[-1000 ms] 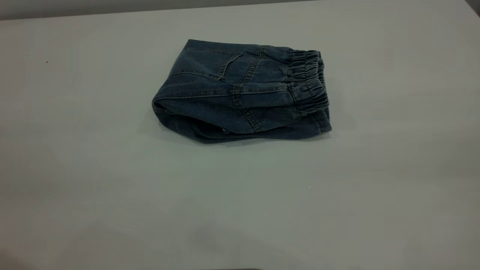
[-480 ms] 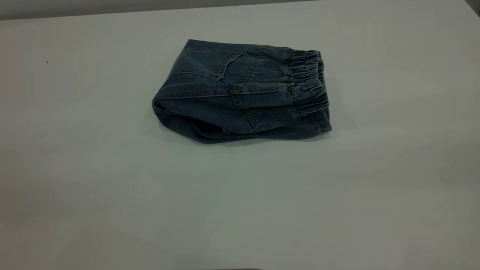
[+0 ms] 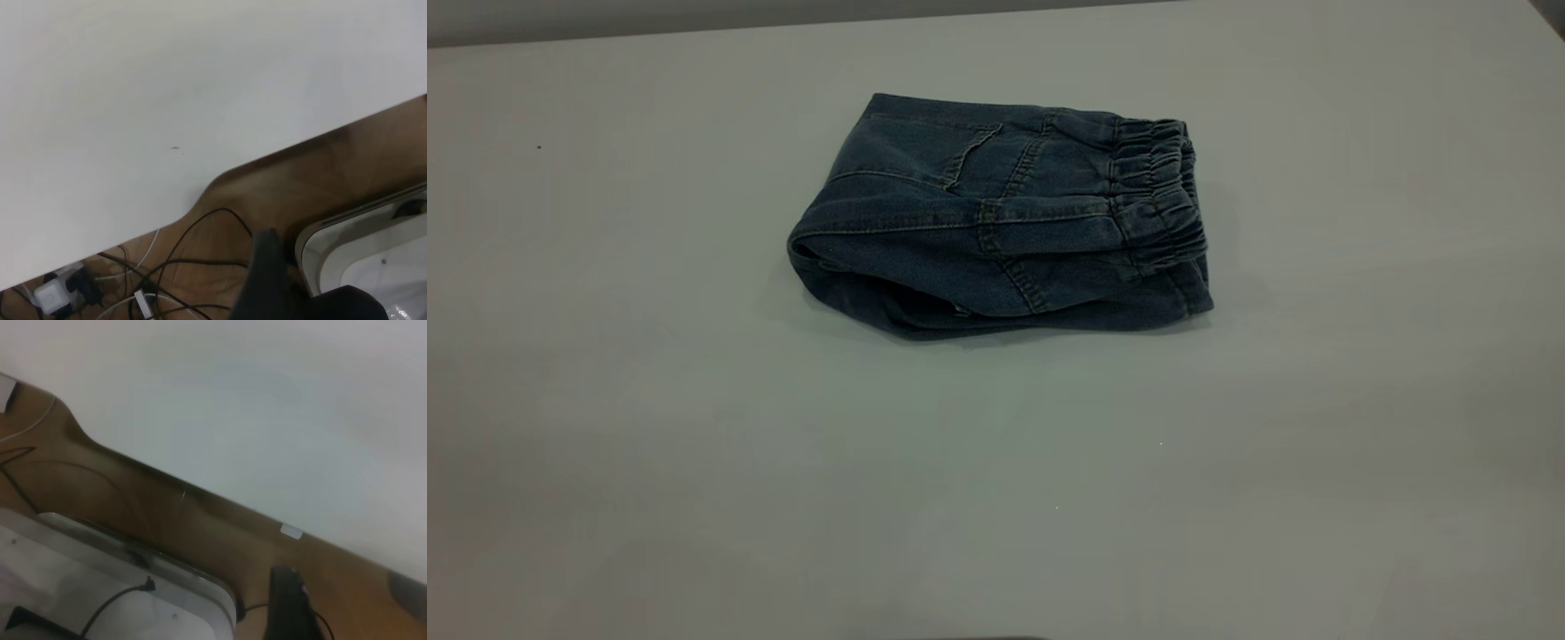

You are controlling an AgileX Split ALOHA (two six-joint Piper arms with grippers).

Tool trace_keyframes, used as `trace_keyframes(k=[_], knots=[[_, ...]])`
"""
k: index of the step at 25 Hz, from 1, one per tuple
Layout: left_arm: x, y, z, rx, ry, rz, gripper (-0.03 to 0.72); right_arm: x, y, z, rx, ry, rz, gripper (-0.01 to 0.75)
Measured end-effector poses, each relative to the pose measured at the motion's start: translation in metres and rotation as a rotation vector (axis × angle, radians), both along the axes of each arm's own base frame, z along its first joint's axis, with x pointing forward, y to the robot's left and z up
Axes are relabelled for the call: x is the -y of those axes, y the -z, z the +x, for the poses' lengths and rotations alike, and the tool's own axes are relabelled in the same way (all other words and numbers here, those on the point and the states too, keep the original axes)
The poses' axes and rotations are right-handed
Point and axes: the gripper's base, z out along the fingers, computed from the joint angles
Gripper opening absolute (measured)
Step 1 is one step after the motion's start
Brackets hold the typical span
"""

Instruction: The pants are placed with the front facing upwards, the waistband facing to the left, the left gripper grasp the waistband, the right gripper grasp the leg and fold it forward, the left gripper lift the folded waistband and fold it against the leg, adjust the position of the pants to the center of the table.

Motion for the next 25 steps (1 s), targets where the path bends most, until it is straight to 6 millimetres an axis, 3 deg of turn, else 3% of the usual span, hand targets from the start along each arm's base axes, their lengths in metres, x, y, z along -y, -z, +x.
trace_keyframes(k=[12,16,21,25], knots=[[0.0,0.0,0.0,0.0,0.0,0.0,0.537,0.001,-0.001,-0.001,0.008,0.009,0.011,0.372],[-0.007,-0.002,-0.002,0.027,-0.095,-0.007,0.537,0.01,-0.004,-0.005,0.051,0.155,0.058,0.372],[-0.018,-0.007,-0.016,0.13,-0.268,-0.027,0.537,0.023,-0.011,-0.021,0.191,0.345,0.098,0.372],[-0.021,-0.011,-0.033,0.246,-0.334,-0.044,0.537,0.027,-0.014,-0.039,0.306,0.376,0.13,0.368]])
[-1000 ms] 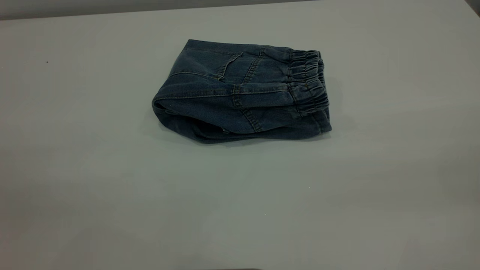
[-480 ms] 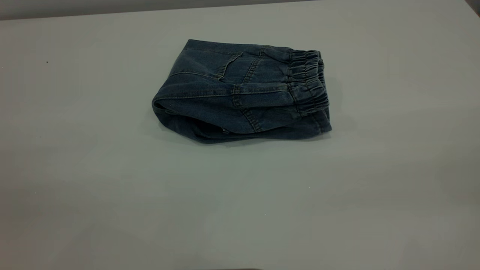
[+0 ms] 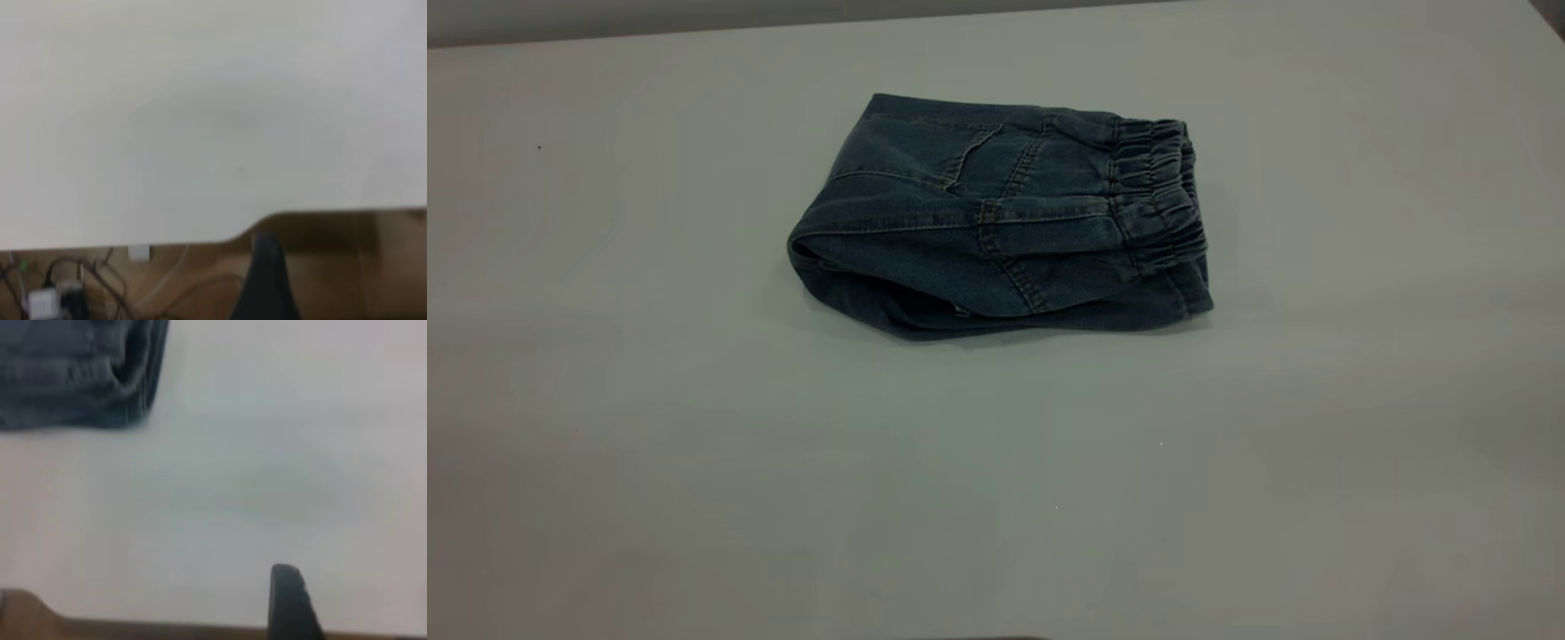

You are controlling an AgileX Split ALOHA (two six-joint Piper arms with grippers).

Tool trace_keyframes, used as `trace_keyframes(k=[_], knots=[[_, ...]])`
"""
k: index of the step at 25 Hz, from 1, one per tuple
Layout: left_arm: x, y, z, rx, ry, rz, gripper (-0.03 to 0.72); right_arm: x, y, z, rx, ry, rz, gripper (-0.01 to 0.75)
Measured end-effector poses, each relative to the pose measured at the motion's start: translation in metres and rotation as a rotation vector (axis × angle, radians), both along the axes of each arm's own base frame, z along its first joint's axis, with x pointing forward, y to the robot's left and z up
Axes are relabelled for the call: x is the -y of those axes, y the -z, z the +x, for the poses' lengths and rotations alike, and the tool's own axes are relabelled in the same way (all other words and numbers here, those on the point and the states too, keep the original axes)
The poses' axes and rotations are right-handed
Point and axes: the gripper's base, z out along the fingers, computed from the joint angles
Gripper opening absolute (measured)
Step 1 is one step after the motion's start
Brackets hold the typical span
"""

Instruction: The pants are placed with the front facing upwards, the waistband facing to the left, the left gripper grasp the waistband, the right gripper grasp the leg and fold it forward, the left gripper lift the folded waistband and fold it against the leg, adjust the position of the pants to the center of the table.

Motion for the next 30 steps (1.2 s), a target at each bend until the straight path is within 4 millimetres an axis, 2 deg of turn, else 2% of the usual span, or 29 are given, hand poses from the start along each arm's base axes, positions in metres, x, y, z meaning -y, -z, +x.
trace_keyframes(k=[9,16,30], knots=[[0.0,-0.001,-0.033,0.208,-0.02,-0.002,0.537,0.002,-0.001,-0.017,0.112,0.001,0.012,0.362],[0.0,-0.001,-0.034,0.208,-0.02,-0.002,0.537,0.002,0.0,-0.024,0.156,0.0,0.019,0.362],[0.0,0.0,-0.034,0.206,-0.02,-0.001,0.537,0.002,0.0,-0.024,0.158,-0.001,0.022,0.362]])
